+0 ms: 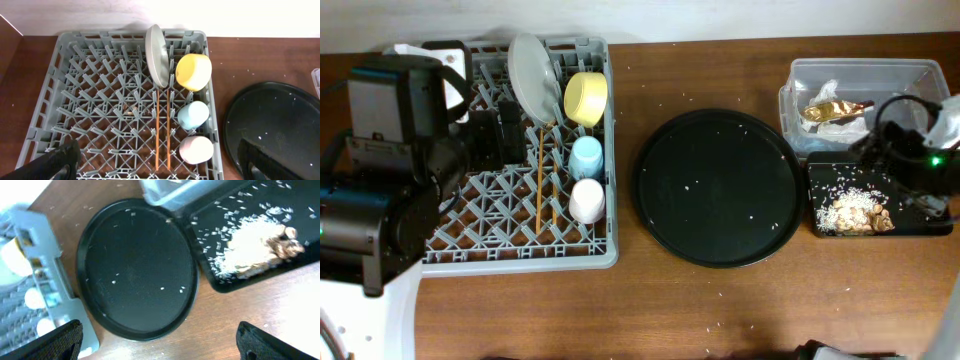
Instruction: Sort waste into correct bins and load items into the dishwasher rack
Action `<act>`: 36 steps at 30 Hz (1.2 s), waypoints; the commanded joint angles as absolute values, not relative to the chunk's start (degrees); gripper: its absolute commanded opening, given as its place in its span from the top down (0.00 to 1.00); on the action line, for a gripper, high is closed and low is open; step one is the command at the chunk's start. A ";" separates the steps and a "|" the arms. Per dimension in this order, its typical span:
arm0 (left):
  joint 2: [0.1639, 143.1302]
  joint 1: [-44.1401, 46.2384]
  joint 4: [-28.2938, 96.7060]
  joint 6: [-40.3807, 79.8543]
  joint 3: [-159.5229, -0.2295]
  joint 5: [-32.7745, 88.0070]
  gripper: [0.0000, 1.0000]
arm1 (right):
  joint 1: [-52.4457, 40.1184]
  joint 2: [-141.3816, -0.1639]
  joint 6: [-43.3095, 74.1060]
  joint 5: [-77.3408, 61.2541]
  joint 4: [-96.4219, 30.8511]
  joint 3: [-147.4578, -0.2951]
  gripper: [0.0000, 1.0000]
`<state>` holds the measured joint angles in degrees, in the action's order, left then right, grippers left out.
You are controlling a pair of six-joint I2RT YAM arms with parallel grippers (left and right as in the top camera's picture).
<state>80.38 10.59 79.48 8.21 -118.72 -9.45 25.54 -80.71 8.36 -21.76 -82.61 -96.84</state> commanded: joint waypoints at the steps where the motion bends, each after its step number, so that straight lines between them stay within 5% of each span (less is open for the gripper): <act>1: 80.62 10.70 79.37 8.12 -118.50 -9.04 0.01 | 13.72 -71.79 7.77 -21.78 -82.72 -97.01 0.01; 4: 80.62 10.70 79.37 8.12 -118.50 -9.04 0.01 | 1.89 -62.76 5.87 -19.38 -82.46 -96.79 0.02; 6: 80.62 10.70 79.37 8.12 -118.50 -9.04 0.01 | 0.71 -53.74 2.44 -14.85 -71.00 -88.07 0.02; 12: 80.64 10.70 79.37 8.12 -118.50 -9.04 0.01 | 0.64 -26.72 -1.10 -18.83 -14.52 -27.92 0.02; 15: 80.64 10.70 79.37 8.12 -118.50 -9.04 0.01 | 0.34 -15.00 -1.10 -17.26 -2.79 -11.16 0.02; 22: 80.64 10.70 79.37 8.12 -118.50 -9.04 0.01 | -2.24 -0.25 -1.10 -7.46 -3.40 -0.32 0.02; 36: 80.60 10.70 80.12 8.10 -118.50 -15.00 0.01 | -2.24 -0.21 -1.10 -7.42 -3.68 -0.32 0.02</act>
<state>80.79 10.59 79.55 8.21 -118.61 -9.50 -1.87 -0.84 -0.71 -8.38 -3.42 -0.71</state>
